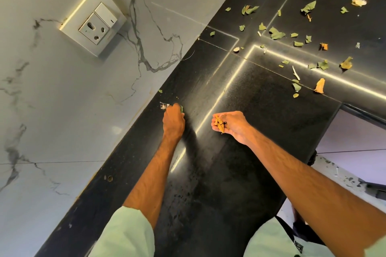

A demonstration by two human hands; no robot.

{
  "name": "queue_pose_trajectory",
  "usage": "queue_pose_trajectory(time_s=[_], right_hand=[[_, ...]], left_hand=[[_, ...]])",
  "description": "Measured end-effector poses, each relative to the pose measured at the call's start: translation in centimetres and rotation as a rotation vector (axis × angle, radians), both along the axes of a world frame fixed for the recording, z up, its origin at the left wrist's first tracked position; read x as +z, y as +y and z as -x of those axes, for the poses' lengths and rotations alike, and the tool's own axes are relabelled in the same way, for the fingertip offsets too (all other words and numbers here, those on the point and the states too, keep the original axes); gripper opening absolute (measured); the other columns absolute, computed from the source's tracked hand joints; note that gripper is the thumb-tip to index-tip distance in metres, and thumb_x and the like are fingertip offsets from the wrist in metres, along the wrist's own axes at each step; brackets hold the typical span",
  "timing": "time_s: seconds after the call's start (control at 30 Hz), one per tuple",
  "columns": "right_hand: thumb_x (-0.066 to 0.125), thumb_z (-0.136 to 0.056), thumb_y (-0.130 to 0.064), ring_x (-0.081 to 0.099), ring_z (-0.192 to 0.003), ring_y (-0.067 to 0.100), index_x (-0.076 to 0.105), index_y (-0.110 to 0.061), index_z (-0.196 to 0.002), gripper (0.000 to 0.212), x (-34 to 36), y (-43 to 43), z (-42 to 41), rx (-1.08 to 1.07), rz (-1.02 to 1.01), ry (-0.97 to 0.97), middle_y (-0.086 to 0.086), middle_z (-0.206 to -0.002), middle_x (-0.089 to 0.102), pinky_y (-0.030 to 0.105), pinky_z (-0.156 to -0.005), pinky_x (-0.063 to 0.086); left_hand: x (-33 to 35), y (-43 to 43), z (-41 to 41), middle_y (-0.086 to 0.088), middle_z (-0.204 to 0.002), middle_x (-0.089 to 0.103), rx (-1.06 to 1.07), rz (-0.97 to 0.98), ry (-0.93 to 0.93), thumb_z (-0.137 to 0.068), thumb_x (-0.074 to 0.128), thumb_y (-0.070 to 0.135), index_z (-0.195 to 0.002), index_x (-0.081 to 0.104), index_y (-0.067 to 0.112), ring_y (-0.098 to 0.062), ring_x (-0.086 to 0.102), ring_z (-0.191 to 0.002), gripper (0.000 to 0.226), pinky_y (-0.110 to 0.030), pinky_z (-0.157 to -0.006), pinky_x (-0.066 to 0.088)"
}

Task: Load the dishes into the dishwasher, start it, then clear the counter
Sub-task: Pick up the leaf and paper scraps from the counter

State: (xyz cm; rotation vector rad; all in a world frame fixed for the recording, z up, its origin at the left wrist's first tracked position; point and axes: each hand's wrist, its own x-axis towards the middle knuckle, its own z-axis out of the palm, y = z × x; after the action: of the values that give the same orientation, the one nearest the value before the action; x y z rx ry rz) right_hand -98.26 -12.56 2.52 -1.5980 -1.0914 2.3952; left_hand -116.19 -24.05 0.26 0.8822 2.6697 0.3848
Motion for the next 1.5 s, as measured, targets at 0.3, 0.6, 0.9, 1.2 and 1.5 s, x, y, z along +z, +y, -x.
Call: queue_pose_trajectory(time_s=[0.3,0.6,0.9,1.2,1.5], right_hand=[[0.054,-0.097,0.005,0.071,-0.090,0.033,0.070,0.003,-0.099,0.016,0.5,0.2,-0.3,0.039,-0.020,0.000,0.031,-0.107,0.070,0.042,-0.087,0.061],[0.054,-0.095,0.008,0.070,-0.104,0.040,0.071,-0.001,-0.085,0.022,1.5,0.9,-0.5,0.015,-0.018,-0.017,0.029,-0.105,0.071,0.042,-0.089,0.060],[0.055,-0.095,0.007,0.070,-0.106,0.040,0.070,0.003,-0.098,0.015,1.8,1.4,-1.6,-0.028,0.031,0.021,0.031,-0.110,0.069,0.041,-0.089,0.060],[0.051,-0.098,0.006,0.070,-0.093,0.033,0.069,0.004,-0.103,0.019,2.1,2.3,-4.4,-0.060,0.040,0.083,0.031,-0.112,0.068,0.037,-0.084,0.062],[0.049,-0.101,0.003,0.072,-0.096,0.030,0.066,0.007,-0.114,0.022,2.9,3.7,-10.2,-0.115,0.117,0.153,0.028,-0.114,0.069,0.032,-0.071,0.062]], left_hand=[[0.6,-1.3,3.3,-0.011,-0.085,0.066,-0.042,-0.064,-0.046,-0.091,0.058,0.006,-0.084,0.071,0.006,-0.019,0.058,-0.085,0.014,-0.034,-0.076,0.049],[1.1,-1.6,5.8,-0.019,-0.122,0.057,-0.148,0.035,0.008,-0.096,0.060,0.005,-0.106,0.063,-0.002,-0.033,0.055,-0.107,0.013,-0.040,-0.095,0.047],[0.2,-1.8,5.7,-0.015,-0.093,0.065,-0.110,0.008,0.007,-0.094,0.054,0.000,-0.084,0.067,0.005,-0.022,0.058,-0.085,0.017,-0.031,-0.073,0.046],[0.5,-1.5,0.9,-0.006,-0.090,0.078,-0.166,-0.205,-0.092,-0.081,0.077,0.002,-0.091,0.081,0.007,-0.006,0.070,-0.080,0.012,-0.011,-0.079,0.052],[4.4,0.9,-10.4,0.008,-0.088,0.077,-0.412,-0.415,-0.309,-0.079,0.084,0.014,-0.091,0.082,0.013,0.001,0.072,-0.076,0.012,-0.020,-0.074,0.059]])
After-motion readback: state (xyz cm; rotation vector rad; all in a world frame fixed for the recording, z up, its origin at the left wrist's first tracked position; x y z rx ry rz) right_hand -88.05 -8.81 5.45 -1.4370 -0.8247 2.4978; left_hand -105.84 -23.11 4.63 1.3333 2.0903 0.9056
